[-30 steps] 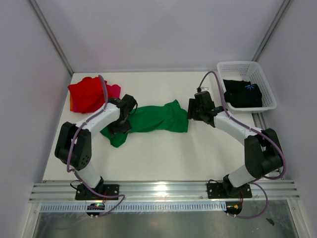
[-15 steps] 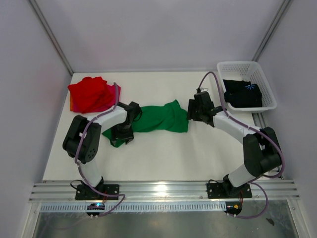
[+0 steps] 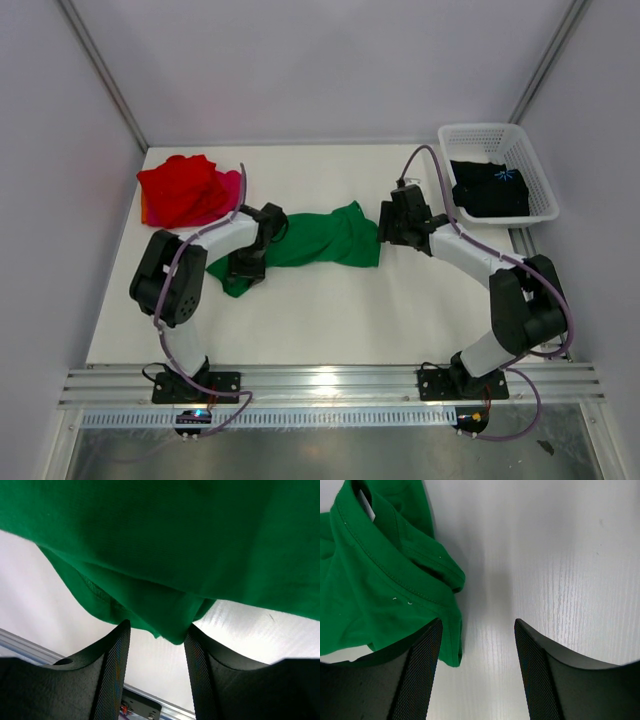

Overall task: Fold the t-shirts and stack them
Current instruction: Flatten out the tshirt

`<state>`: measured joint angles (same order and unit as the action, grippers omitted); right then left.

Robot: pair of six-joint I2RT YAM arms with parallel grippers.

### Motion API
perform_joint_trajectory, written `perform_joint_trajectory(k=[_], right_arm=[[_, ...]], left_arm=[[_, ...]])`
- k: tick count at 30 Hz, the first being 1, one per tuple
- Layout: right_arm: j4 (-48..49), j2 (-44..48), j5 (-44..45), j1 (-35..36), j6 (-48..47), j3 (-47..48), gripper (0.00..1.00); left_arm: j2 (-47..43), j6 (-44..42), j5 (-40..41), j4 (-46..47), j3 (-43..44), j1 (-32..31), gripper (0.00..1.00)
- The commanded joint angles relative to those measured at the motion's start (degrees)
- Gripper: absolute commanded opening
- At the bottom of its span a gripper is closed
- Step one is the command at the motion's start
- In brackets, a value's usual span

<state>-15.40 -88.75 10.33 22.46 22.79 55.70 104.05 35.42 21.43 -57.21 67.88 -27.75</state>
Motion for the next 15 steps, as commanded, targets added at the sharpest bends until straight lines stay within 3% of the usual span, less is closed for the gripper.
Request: perform_joint_trajectory(k=[1,4,7,8,10,15], right_arm=[[0.8,-0.5,1.4,0.5,-0.3,1.1,0.64],[0.6,-0.7,1.4,0.4,-0.4,1.4,0.64],[0.6,-1.2,1.3,0.5,-0.4,1.7,0.64],[0.6,-1.3,1.2,0.4,-0.4,1.7,0.64],[0.6,-1.4,1.2,0.5,-0.4,1.5,0.64],[0.8,-1.2,1.4,0.4,-0.3,0.8,0.64]], left_arm=[[0.7,-2.6,4.0,0.6,-0.1,0.0,0.49],[0.6,-3.3,4.9,0.6,-0.9,0.0,0.48],[0.8,-3.6,4.8,1.0,-1.3,0.0,0.34],[0.9,-3.6,4.3,1.3,-1.7,0.0,0.18],[1.1,-2.7,4.1,1.4,-1.9,0.0,0.0],[1.2,-2.0,2.5,2.1,-2.3,0.0,0.0]])
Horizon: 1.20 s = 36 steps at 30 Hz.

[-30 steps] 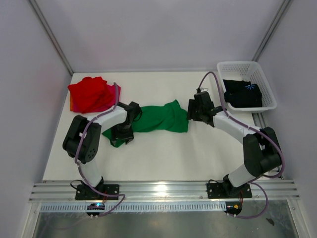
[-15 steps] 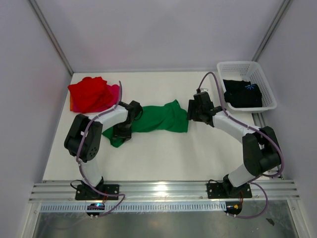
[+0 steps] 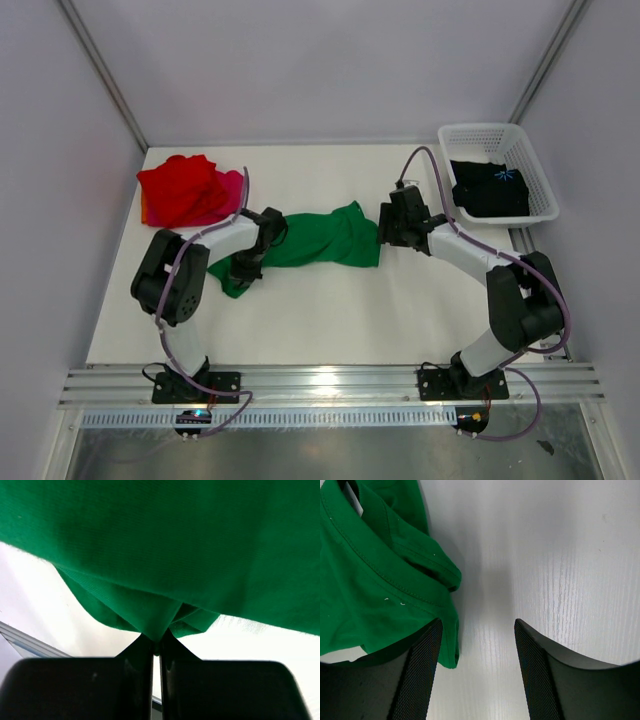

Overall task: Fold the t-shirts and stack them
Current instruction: Flatten out the tshirt

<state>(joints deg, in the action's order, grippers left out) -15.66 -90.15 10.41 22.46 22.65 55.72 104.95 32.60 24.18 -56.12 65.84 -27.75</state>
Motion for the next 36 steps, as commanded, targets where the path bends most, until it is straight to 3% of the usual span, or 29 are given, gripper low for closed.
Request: perform_joint_trajectory(k=[1,9,15,24,32,36], right_arm=[[1.1,0.2,1.2,0.4,-0.2,0.7,0.64],[1.3,-0.1,1.0,0.5,0.1,0.5,0.64],[1.9,-1.0,0.5,0.4,0.6,0.4,0.64],[2.5,-2.1,-0.3,0.5,1.3,1.5,0.64],[2.5,-2.9,-0.2,0.7,1.9,1.6,0.64],[2.0,-3.0,0.7,0.7,1.7,1.5,0.64]], left_arm=[[0.3,0.8,-0.3,0.7,0.0,0.0,0.0],[-0.4,0.8,4.0,-8.2,9.4,0.0,0.0],[-2.8,2.2,9.7,-20.3,26.3,0.0,0.0],[-2.1,2.6,14.7,-32.6,43.0,0.0,0.0],[0.1,2.7,7.7,-30.7,34.0,0.0,0.0],[-0.9,3.3,-2.5,-27.6,25.5,-0.5,0.0]])
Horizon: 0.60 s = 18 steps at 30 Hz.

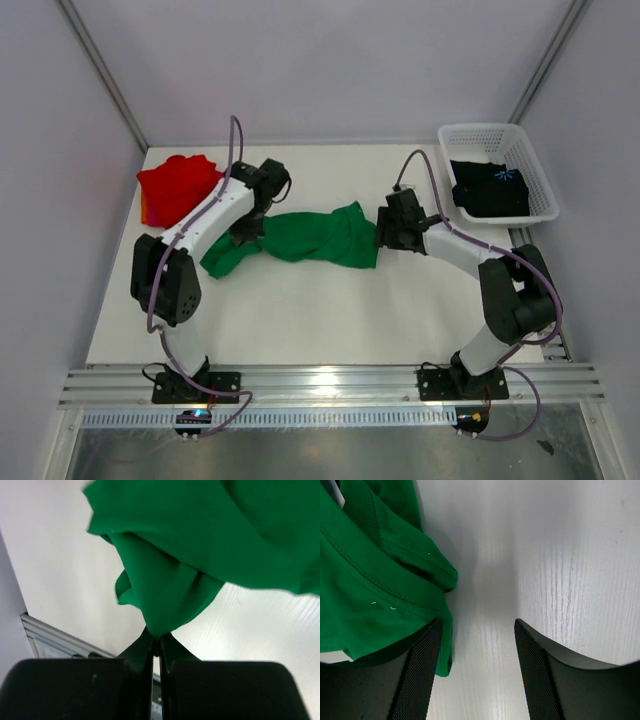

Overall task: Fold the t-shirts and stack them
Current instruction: Flatten out the tshirt

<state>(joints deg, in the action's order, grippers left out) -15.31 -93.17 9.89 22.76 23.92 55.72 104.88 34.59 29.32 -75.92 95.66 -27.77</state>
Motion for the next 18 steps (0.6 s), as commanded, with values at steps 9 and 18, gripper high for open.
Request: perform_joint_trajectory(k=[9,18], right_arm=[[1.6,-1.1,0.5,0.4,0.8,2.0,0.64],[1.7,-1.8,0.4,0.6,1.4,2.4,0.64]], left_arm=[[-2.9,2.2,-11.9,-2.7,-11.6,-2.0,0.37],[-2.5,2.2,-11.2,-2.6,-12.7,-1.9,0.38]])
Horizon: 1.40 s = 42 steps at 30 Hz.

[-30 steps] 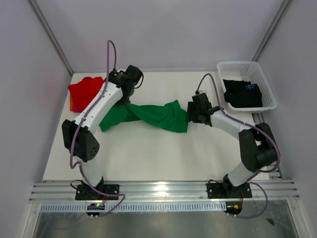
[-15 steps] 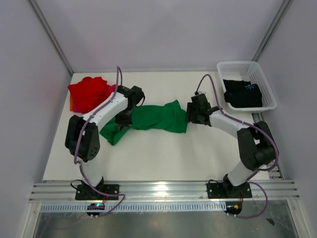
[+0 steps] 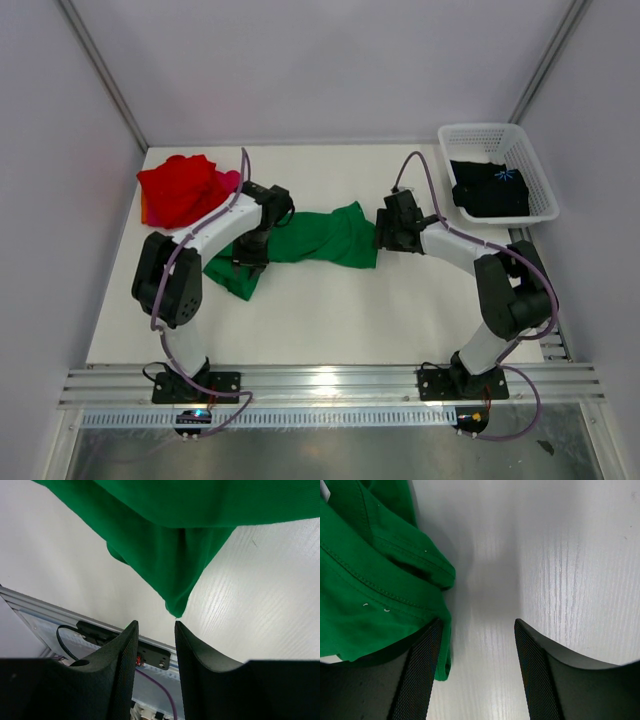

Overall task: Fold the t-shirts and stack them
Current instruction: Flatten out the tshirt

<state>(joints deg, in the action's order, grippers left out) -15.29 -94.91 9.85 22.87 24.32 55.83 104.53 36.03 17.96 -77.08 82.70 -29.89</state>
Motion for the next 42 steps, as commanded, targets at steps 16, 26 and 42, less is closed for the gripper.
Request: perform_joint_trajectory(k=[16,26,42], right_arm=[[1.5,-0.8,0.0,0.4,1.4,2.7,0.64],[1.4,-0.6,0.9,0.5,0.7,2.2,0.64],[1.8,-0.8,0.6,0.5,-0.3,2.3,0.64]], left_arm=[[0.0,1.9,-3.9,2.8,-4.6,-3.3,0.37],[2.3,0.4,-0.7,3.8,-4.8,-3.3,0.34],[3.5,-1.7,7.5,7.2,-2.4,-3.2,0.29]])
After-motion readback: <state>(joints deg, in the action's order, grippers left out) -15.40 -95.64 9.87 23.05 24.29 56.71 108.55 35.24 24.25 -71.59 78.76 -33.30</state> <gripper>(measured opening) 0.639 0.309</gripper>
